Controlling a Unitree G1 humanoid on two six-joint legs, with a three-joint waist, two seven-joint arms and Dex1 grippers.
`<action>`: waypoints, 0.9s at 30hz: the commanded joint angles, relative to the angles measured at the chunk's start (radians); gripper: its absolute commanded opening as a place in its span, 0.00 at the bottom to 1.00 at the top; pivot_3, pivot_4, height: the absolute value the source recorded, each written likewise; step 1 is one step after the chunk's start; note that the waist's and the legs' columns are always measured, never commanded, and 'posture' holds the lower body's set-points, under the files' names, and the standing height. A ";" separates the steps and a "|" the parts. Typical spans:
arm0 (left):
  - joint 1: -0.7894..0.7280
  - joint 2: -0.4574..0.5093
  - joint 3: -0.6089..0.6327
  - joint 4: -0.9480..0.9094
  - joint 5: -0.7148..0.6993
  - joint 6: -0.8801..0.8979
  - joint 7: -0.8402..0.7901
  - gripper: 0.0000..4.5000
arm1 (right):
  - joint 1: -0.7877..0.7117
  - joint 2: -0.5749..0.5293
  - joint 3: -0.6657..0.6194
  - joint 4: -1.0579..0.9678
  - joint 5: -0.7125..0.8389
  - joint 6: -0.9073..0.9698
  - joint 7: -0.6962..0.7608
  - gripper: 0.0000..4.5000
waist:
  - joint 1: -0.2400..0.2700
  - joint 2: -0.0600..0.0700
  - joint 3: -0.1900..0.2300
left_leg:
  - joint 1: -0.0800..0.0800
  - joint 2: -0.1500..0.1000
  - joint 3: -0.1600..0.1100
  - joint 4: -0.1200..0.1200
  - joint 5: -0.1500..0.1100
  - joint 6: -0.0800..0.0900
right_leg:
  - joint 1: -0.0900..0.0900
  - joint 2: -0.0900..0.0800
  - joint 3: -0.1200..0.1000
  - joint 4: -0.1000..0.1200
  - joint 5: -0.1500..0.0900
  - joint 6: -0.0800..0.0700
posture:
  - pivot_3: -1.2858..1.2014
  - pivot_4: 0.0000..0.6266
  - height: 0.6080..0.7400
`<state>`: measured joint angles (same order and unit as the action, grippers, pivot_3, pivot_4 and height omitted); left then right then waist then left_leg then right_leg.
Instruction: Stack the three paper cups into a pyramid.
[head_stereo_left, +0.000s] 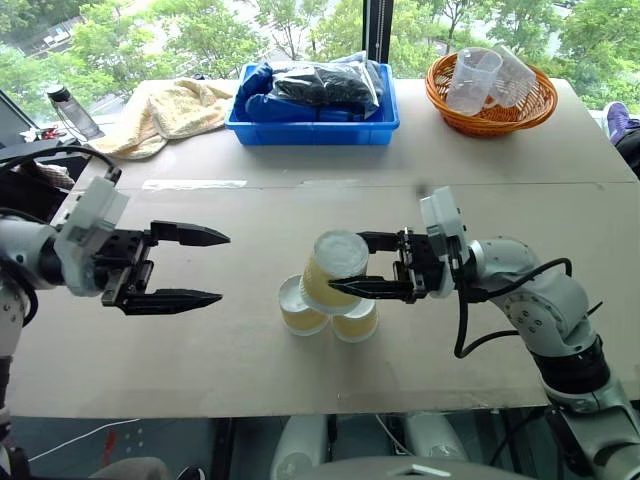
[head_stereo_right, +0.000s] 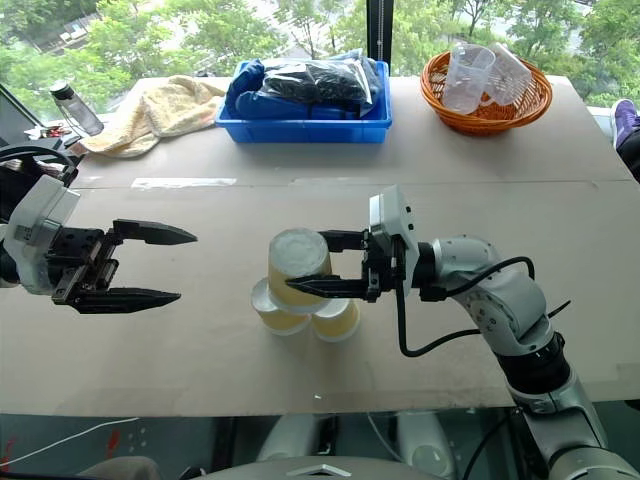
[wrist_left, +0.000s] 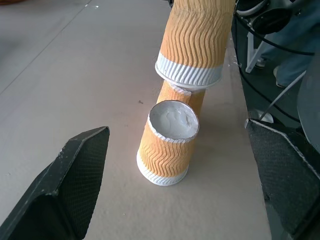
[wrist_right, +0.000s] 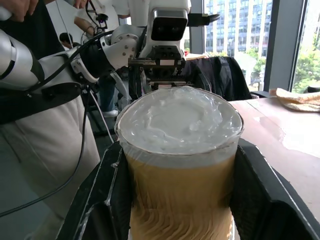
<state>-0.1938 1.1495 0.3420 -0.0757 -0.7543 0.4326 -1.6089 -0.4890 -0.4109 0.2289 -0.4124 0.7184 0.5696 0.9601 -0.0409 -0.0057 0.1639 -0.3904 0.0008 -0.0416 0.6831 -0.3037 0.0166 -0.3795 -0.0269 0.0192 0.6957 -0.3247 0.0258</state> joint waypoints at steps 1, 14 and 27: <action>-0.014 0.020 0.013 -0.054 -0.036 0.003 -0.005 1.00 | -0.030 0.011 0.021 0.007 -0.024 -0.013 0.018 0.41 | -0.001 0.000 0.000 | 0.000 0.000 0.000 0.000 0.000 0.000 | 0.000 0.000 0.000 0.000 0.000 0.000 | 0.52 0.24 1.00; 0.008 -0.004 0.046 -0.104 -0.029 0.035 0.008 1.00 | -0.024 0.017 0.050 0.055 -0.111 -0.074 0.068 0.74 | 0.000 0.000 0.000 | -0.001 0.000 0.000 0.000 0.001 -0.002 | -0.001 0.000 -0.001 0.000 0.000 0.000 | 0.52 0.24 1.00; 0.034 -0.012 0.055 -0.106 -0.014 0.034 0.019 1.00 | 0.011 -0.068 -0.095 0.010 -0.038 -0.061 0.100 0.98 | 0.001 0.000 0.000 | -0.001 0.000 0.000 0.000 0.001 -0.002 | -0.001 0.000 -0.001 0.000 0.000 0.000 | 0.52 0.24 1.00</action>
<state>-0.1724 1.1388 0.3557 -0.1628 -0.7672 0.4723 -1.5983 -0.4912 -0.4510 0.1868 -0.3550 0.6527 0.5128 1.0491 -0.0400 -0.0056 0.1640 -0.3913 0.0007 -0.0418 0.6833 -0.3027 0.0148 -0.3801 -0.0269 0.0186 0.6956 -0.3247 0.0259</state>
